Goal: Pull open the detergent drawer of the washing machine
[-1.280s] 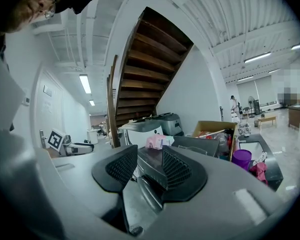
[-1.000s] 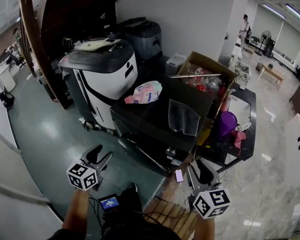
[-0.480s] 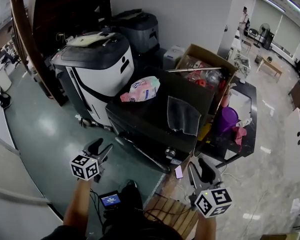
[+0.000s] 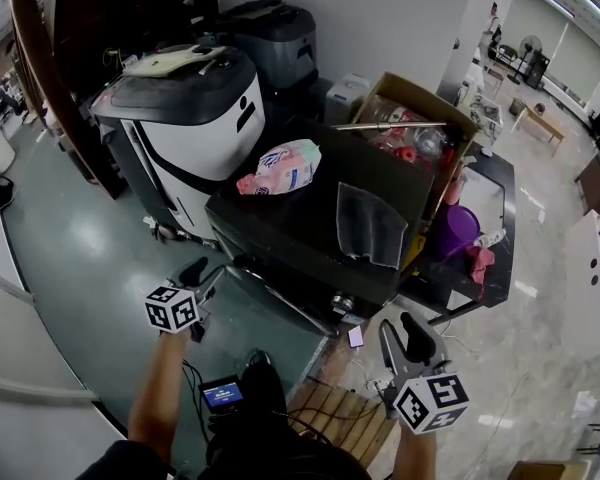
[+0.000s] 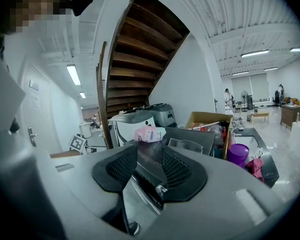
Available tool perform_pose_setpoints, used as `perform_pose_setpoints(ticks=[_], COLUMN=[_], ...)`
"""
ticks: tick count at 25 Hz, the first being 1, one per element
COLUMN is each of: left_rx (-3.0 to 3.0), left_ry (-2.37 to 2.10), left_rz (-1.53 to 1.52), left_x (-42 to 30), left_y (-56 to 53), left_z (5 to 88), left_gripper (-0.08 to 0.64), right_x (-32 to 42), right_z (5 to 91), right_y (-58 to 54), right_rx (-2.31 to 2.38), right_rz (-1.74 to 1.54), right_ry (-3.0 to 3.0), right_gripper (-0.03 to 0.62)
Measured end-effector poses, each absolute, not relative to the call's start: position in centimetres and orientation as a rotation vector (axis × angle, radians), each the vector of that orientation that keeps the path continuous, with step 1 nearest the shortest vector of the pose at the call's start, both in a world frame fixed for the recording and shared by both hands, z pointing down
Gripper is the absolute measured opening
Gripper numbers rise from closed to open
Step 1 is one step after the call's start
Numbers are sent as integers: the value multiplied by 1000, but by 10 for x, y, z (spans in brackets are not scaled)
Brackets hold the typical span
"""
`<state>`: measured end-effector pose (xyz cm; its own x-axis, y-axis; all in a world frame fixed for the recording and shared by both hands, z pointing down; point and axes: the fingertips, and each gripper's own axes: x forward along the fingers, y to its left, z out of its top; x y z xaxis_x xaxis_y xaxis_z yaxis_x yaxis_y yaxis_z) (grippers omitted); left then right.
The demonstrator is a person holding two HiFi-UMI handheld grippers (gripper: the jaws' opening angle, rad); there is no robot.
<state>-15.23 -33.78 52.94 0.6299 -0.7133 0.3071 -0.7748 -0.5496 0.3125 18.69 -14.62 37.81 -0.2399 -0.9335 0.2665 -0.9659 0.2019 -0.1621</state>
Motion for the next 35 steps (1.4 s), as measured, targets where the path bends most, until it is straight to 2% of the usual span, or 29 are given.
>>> perform_pose_setpoints(ticks=[9, 27, 35], left_rx=[2368, 2145, 2048], left_ry=[-1169, -1054, -900], left_rz=[186, -41, -262], left_x=[-159, -167, -156], left_y=[-385, -450, -469], left_z=[577, 659, 672], left_gripper=[259, 260, 261], right_x=[184, 176, 170], right_z=[393, 413, 424], right_y=[-161, -187, -198], right_rx=[1835, 1801, 1786], right_rz=[473, 493, 507], right_ry=[-2295, -2222, -2201], right_gripper=[152, 152, 152])
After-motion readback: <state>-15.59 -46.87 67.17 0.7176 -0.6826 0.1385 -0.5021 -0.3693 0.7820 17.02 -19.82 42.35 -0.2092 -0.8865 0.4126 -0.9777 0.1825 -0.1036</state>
